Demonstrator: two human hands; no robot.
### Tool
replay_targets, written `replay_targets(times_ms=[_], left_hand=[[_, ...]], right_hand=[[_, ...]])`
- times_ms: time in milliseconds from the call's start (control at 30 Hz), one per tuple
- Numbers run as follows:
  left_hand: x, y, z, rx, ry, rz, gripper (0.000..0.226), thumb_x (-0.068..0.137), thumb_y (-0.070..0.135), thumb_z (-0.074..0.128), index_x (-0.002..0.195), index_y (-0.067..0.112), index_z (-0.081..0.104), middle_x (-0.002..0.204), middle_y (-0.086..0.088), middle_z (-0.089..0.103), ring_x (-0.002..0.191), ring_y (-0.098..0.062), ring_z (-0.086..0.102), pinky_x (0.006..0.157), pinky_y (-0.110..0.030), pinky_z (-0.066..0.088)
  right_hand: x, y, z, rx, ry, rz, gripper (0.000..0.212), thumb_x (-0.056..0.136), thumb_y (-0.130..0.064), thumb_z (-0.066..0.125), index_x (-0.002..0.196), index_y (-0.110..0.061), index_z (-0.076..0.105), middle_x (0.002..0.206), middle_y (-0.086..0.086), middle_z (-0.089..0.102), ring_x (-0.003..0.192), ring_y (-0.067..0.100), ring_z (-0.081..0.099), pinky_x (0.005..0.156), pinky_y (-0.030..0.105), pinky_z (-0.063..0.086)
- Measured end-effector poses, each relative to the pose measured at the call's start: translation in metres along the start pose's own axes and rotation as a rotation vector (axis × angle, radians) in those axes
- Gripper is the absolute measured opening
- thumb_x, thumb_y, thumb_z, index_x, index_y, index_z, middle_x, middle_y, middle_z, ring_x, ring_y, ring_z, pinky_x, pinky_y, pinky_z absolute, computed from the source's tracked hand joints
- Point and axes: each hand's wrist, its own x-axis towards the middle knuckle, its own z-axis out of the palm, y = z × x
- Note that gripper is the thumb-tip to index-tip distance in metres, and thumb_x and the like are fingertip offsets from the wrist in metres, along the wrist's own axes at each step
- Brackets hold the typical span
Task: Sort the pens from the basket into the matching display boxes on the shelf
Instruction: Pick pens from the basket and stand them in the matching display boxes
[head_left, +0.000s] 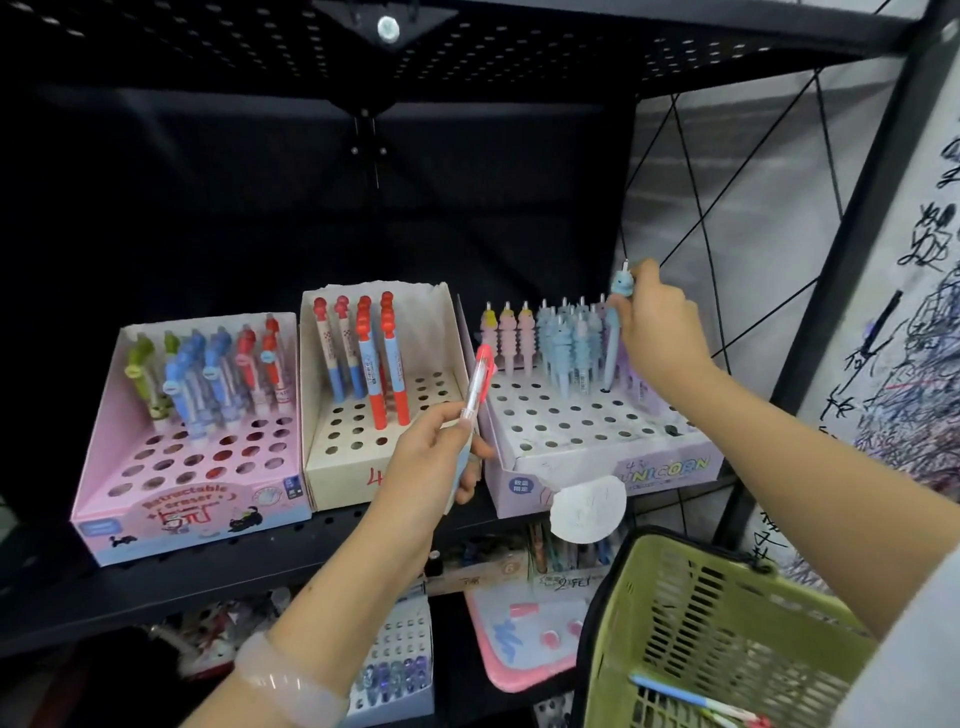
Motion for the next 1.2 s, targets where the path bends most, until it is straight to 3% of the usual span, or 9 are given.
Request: replay_targets(times_ms=[300, 433, 600, 700, 833, 967, 1200], left_hand=[[-0.001, -0.003, 0.002, -0.002, 0.000, -0.017, 0.021, 0.098, 0.016, 0.040, 0.097, 0.025, 0.059, 0.062, 0.007, 0.061, 0.047, -0.005, 0.045, 0.046, -0.020, 0.039], [-0.003, -0.002, -0.001, -0.024, 0.009, -0.024, 0.023, 0.098, 0.015, 0.040, 0.095, 0.026, 0.059, 0.059, 0.007, 0.062, 0.046, -0.006, 0.044, 0.046, -0.020, 0.039], [-0.004, -0.001, -0.007, -0.042, 0.030, -0.038, 0.021, 0.098, 0.014, 0.040, 0.102, 0.024, 0.058, 0.062, 0.003, 0.061, 0.047, -0.008, 0.044, 0.045, -0.020, 0.038], [-0.005, -0.001, -0.007, -0.051, 0.022, -0.037, 0.020, 0.098, 0.014, 0.040, 0.102, 0.023, 0.058, 0.060, 0.004, 0.062, 0.046, -0.007, 0.044, 0.044, -0.020, 0.038], [-0.006, -0.002, 0.000, -0.042, -0.003, -0.027, 0.022, 0.098, 0.014, 0.040, 0.097, 0.023, 0.059, 0.060, 0.005, 0.061, 0.047, -0.007, 0.044, 0.044, -0.020, 0.038], [-0.005, -0.002, 0.008, -0.028, -0.019, -0.020, 0.023, 0.097, 0.013, 0.039, 0.094, 0.023, 0.060, 0.061, 0.005, 0.062, 0.048, -0.009, 0.043, 0.046, -0.022, 0.037], [-0.004, -0.004, 0.006, -0.024, -0.013, -0.027, 0.022, 0.098, 0.013, 0.039, 0.098, 0.021, 0.060, 0.063, 0.003, 0.061, 0.049, -0.009, 0.043, 0.045, -0.021, 0.037]], right_hand=[[0.008, -0.006, 0.008, -0.079, -0.145, 0.077, 0.030, 0.098, -0.016, 0.045, 0.117, 0.006, 0.040, 0.109, 0.030, 0.055, 0.098, 0.045, 0.056, 0.064, 0.035, 0.036], [0.009, -0.007, 0.012, -0.181, -0.126, 0.095, 0.028, 0.097, -0.011, 0.045, 0.119, 0.005, 0.039, 0.113, 0.027, 0.055, 0.100, 0.043, 0.056, 0.064, 0.035, 0.036], [0.008, -0.004, 0.009, -0.259, -0.005, 0.069, 0.033, 0.095, -0.024, 0.051, 0.116, 0.001, 0.051, 0.121, 0.021, 0.046, 0.104, 0.037, 0.052, 0.068, 0.035, 0.033], [0.007, 0.011, 0.010, -0.252, 0.014, 0.067, 0.038, 0.094, -0.033, 0.049, 0.115, -0.002, 0.057, 0.122, 0.019, 0.047, 0.115, 0.034, 0.041, 0.083, 0.037, 0.033], [0.010, 0.026, 0.011, -0.068, -0.079, 0.107, 0.035, 0.092, -0.040, 0.050, 0.113, -0.015, 0.061, 0.134, 0.010, 0.044, 0.125, 0.031, 0.034, 0.101, 0.043, 0.025], [0.016, 0.030, 0.015, 0.033, -0.199, 0.055, 0.033, 0.092, -0.037, 0.053, 0.119, -0.020, 0.060, 0.139, 0.006, 0.041, 0.130, 0.029, 0.030, 0.104, 0.046, 0.023], [0.021, 0.025, 0.023, -0.117, -0.251, 0.020, 0.042, 0.089, -0.028, 0.055, 0.129, -0.017, 0.050, 0.135, 0.014, 0.041, 0.126, 0.034, 0.036, 0.100, 0.047, 0.032]])
